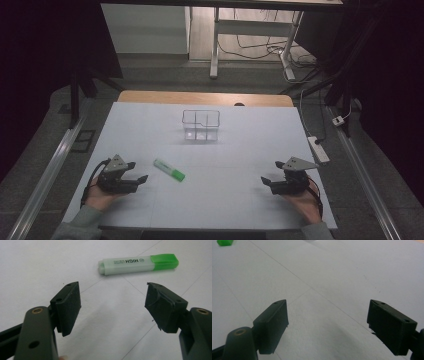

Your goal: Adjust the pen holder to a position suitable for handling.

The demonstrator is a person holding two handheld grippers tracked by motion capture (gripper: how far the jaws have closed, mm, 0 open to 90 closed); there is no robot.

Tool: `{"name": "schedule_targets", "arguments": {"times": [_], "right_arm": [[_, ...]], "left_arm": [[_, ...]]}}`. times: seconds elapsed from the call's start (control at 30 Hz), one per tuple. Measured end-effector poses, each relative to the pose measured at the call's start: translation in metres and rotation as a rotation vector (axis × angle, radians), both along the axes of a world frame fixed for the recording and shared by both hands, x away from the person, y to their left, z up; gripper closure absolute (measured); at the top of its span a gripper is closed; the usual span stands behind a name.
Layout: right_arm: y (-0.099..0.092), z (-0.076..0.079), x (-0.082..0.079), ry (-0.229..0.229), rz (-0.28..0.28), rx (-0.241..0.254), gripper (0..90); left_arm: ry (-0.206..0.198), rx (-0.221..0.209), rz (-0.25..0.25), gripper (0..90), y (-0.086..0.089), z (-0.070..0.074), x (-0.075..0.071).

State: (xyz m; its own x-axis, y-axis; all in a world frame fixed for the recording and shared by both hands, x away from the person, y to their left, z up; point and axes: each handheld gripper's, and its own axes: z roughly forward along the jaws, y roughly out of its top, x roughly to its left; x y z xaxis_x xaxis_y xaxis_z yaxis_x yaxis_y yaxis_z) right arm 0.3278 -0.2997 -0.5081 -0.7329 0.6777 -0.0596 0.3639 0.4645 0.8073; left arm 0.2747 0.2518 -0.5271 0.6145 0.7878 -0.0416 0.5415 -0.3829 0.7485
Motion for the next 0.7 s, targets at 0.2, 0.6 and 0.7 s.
{"name": "schedule_targets", "arguments": {"times": [0.2,0.6,0.7], "right_arm": [[0.001,-0.0024,0.002,0.01,-0.004,-0.015,17.0],[-0.0011,-0.0014,0.0037,0.003,-0.008,0.015,18.4],[-0.0016,-0.0011,0.0042,0.005,-0.01,0.022,18.7]], "left_arm": [[0.001,0.0,0.001,28.9,0.0001,0.0,-0.0003],[-0.003,-0.005,-0.002,28.9,0.0022,0.0007,-0.0003],[-0.003,-0.01,-0.005,28.9,0.0027,0.001,0.0003]]}}
